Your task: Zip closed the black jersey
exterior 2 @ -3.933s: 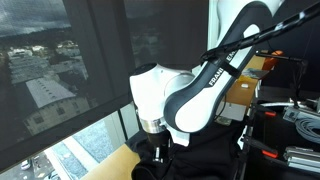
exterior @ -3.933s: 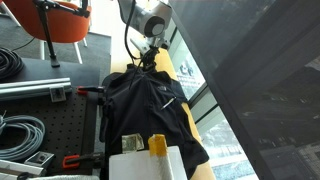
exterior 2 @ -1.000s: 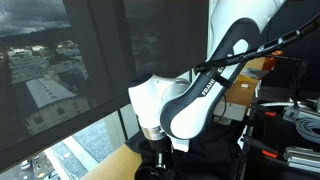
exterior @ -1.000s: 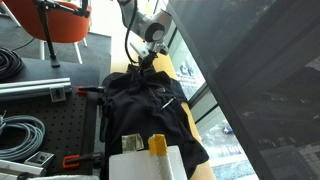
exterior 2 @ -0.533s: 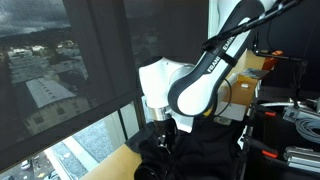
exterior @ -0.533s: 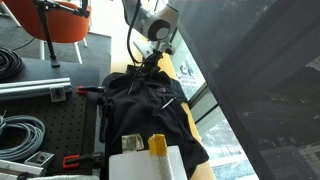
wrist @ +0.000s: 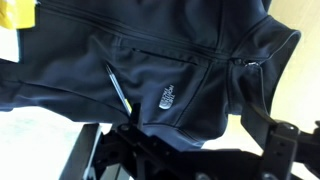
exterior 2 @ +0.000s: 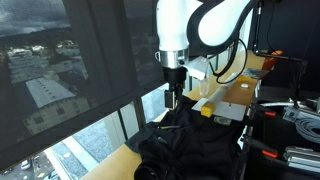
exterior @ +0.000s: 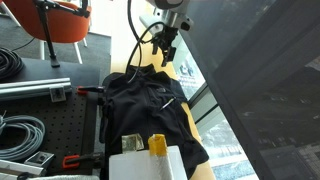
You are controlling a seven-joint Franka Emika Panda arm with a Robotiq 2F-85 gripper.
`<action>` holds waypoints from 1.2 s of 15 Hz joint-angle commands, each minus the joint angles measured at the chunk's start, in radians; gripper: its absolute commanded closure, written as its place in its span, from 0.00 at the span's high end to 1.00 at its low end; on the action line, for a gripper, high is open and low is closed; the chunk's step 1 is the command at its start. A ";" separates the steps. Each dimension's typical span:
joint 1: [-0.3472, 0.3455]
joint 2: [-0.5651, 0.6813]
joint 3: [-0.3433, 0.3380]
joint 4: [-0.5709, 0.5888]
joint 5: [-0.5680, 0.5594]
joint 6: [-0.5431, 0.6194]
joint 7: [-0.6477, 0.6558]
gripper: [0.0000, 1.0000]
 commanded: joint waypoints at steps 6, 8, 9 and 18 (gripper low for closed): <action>-0.229 -0.354 -0.011 -0.336 0.012 -0.010 -0.121 1.00; -0.273 -0.395 -0.013 -0.350 0.034 -0.024 -0.160 1.00; -0.287 -0.416 -0.011 -0.353 0.038 -0.031 -0.173 1.00; -0.304 -0.473 0.014 -0.381 0.017 -0.024 -0.162 1.00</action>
